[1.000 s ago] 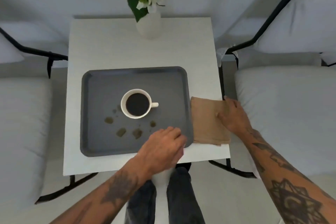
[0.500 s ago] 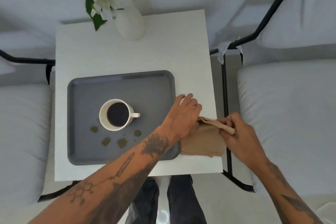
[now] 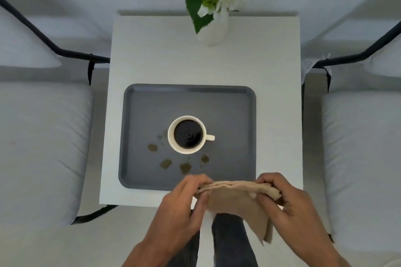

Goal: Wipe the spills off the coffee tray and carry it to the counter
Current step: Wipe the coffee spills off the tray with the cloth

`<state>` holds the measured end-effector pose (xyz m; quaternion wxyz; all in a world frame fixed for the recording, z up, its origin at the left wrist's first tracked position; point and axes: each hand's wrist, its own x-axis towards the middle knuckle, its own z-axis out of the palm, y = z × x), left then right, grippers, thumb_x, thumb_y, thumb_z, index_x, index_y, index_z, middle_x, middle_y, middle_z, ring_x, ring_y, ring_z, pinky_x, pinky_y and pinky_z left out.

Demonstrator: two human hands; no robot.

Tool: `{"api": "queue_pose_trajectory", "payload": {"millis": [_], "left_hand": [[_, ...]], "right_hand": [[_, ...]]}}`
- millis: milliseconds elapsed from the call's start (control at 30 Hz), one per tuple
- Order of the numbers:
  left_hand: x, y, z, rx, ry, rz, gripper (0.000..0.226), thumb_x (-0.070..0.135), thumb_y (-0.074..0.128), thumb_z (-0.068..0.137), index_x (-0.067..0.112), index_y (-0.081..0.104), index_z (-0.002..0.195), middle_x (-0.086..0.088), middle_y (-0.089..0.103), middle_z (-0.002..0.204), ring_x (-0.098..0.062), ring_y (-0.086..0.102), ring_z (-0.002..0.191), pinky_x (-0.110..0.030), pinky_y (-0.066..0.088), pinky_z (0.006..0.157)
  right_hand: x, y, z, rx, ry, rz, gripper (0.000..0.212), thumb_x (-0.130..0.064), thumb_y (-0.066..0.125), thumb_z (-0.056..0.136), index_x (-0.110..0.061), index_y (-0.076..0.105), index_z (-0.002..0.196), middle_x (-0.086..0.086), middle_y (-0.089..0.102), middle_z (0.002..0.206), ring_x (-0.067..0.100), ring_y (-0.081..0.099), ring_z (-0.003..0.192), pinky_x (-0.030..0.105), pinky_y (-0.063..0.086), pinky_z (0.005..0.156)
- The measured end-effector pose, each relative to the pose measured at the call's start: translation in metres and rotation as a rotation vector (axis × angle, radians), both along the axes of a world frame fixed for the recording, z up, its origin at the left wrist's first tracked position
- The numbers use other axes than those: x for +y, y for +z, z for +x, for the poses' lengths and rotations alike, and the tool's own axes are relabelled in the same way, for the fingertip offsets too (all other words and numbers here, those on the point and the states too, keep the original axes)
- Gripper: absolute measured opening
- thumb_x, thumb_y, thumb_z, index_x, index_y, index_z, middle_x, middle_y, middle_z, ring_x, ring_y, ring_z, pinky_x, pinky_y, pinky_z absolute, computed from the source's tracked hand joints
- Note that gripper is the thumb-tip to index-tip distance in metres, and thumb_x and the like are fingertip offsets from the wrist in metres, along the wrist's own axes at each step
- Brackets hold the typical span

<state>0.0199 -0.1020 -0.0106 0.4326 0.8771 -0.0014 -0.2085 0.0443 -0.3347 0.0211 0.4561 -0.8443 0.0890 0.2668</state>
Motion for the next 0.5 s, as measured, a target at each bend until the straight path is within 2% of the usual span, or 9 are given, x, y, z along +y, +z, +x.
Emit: {"api": "queue_pose_trajectory", "payload": {"millis": [67,100,167,233,333,400,433,500], "left_hand": [[0.022,-0.026,0.010,0.014,0.085,0.040,0.017,0.032,0.057,0.098,0.036,0.055,0.115,0.025,0.060,0.108,0.006,0.058,0.097,-0.003,0.043,0.076],[0.030,-0.039,0.012,0.036,0.161,0.065,0.017,0.030,0.058,0.098,0.030,0.057,0.115,0.018,0.061,0.109,0.005,0.058,0.094,-0.004,0.042,0.077],[0.037,-0.056,0.007,0.069,0.340,0.153,0.019,0.027,0.060,0.097,0.022,0.057,0.116,0.012,0.054,0.110,0.000,0.056,0.092,-0.015,0.047,0.078],[0.033,-0.062,-0.014,0.003,0.410,0.226,0.018,0.023,0.062,0.096,0.020,0.057,0.113,0.010,0.049,0.110,-0.008,0.056,0.095,-0.026,0.053,0.079],[0.001,-0.066,-0.047,-0.212,0.211,0.251,0.023,0.018,0.063,0.089,0.017,0.058,0.112,-0.001,0.057,0.118,-0.019,0.059,0.102,-0.034,0.055,0.084],[-0.030,-0.077,-0.051,-0.192,0.082,0.285,0.036,0.026,0.061,0.090,0.013,0.059,0.123,-0.012,0.060,0.133,-0.031,0.060,0.120,-0.044,0.053,0.097],[-0.045,-0.082,-0.047,-0.148,0.053,0.320,0.045,0.033,0.060,0.091,0.012,0.057,0.131,-0.014,0.057,0.142,-0.034,0.054,0.130,-0.048,0.047,0.107],[-0.063,-0.094,-0.034,-0.089,0.042,0.404,0.060,0.043,0.056,0.094,0.013,0.048,0.146,-0.013,0.041,0.156,-0.034,0.035,0.145,-0.048,0.021,0.122]], "right_hand": [[0.029,-0.034,0.011,0.018,-0.020,-0.015,0.018,-0.020,0.067,0.090,-0.037,0.062,0.092,-0.015,0.070,0.087,0.008,0.065,0.085,0.011,0.049,0.064],[0.043,-0.050,0.017,0.027,-0.036,-0.031,0.015,-0.019,0.067,0.090,-0.031,0.064,0.099,-0.013,0.071,0.090,0.010,0.066,0.087,0.015,0.052,0.071],[0.063,-0.075,0.023,0.092,-0.098,-0.112,0.031,-0.023,0.068,0.089,-0.018,0.062,0.119,-0.001,0.068,0.113,0.019,0.063,0.102,0.033,0.053,0.092],[0.067,-0.087,0.020,0.069,-0.243,-0.212,0.044,-0.029,0.068,0.089,-0.014,0.056,0.129,0.005,0.060,0.127,0.025,0.059,0.112,0.044,0.050,0.099],[0.057,-0.091,0.008,-0.129,-0.386,-0.367,0.038,-0.028,0.063,0.092,-0.016,0.054,0.127,0.009,0.051,0.133,0.028,0.057,0.114,0.048,0.053,0.093],[0.050,-0.095,0.003,-0.076,-0.433,-0.395,0.039,-0.027,0.057,0.096,-0.015,0.051,0.133,0.012,0.047,0.138,0.031,0.056,0.117,0.043,0.051,0.092],[0.048,-0.099,0.004,-0.030,-0.424,-0.387,0.041,-0.028,0.054,0.097,-0.015,0.049,0.136,0.013,0.046,0.140,0.033,0.056,0.117,0.041,0.049,0.092],[0.047,-0.106,0.011,0.032,-0.363,-0.347,0.047,-0.034,0.052,0.098,-0.016,0.044,0.141,0.013,0.049,0.142,0.035,0.056,0.119,0.044,0.047,0.096]]}}
